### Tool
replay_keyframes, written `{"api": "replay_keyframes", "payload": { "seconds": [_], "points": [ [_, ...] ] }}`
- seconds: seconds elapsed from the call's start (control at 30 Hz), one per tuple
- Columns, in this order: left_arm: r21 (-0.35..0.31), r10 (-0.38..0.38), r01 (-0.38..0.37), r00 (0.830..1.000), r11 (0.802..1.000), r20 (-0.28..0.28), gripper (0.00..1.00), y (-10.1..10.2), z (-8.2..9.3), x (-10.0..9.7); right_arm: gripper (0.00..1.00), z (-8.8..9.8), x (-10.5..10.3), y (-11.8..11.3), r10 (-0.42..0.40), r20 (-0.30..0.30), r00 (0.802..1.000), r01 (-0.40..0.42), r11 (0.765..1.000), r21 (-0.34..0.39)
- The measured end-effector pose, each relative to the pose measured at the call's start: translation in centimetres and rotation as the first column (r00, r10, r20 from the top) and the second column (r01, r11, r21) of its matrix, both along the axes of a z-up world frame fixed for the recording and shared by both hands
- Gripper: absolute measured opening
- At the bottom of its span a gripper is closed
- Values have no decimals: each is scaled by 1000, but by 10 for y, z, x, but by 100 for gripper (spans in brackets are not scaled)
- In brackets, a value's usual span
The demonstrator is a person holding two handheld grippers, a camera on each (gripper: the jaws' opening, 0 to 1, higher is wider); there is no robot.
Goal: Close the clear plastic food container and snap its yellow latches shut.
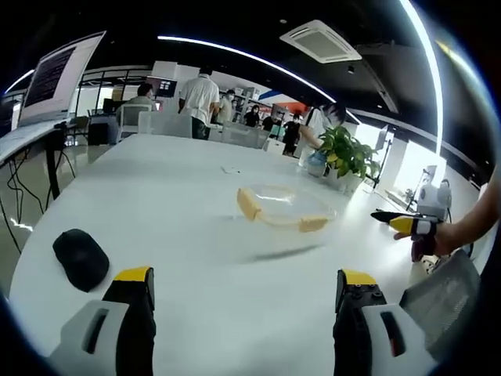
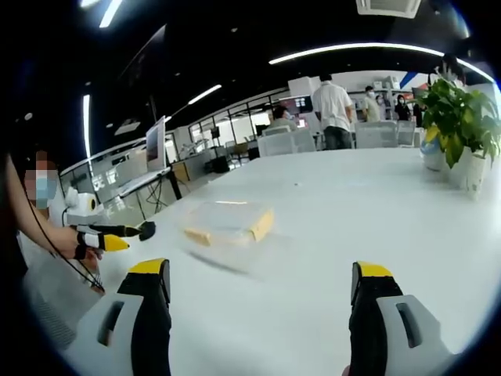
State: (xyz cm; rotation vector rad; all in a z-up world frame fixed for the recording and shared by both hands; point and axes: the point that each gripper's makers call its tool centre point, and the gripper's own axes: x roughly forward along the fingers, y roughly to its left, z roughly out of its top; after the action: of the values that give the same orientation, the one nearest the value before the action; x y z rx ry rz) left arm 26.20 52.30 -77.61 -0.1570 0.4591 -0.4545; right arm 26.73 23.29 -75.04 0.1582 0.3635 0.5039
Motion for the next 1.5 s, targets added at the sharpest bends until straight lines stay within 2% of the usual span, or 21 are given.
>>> {"api": "replay_keyframes", "payload": {
  "seconds": [0.23,0.6,1.5],
  "points": [
    [8,8,-8,1000,1000,5,94,1,-2,-1,94,3,-2,-1,-20,19,1000,20,1000,7],
    [2,22,-22,1000,1000,9,94,1,3,-4,93,4,-2,-3,-28,14,1000,28,1000,15],
    [11,-10,10,1000,1000,9,93,-8,5,-7,93,1,-6,0,-17,3,1000,17,1000,8]
  ]
}}
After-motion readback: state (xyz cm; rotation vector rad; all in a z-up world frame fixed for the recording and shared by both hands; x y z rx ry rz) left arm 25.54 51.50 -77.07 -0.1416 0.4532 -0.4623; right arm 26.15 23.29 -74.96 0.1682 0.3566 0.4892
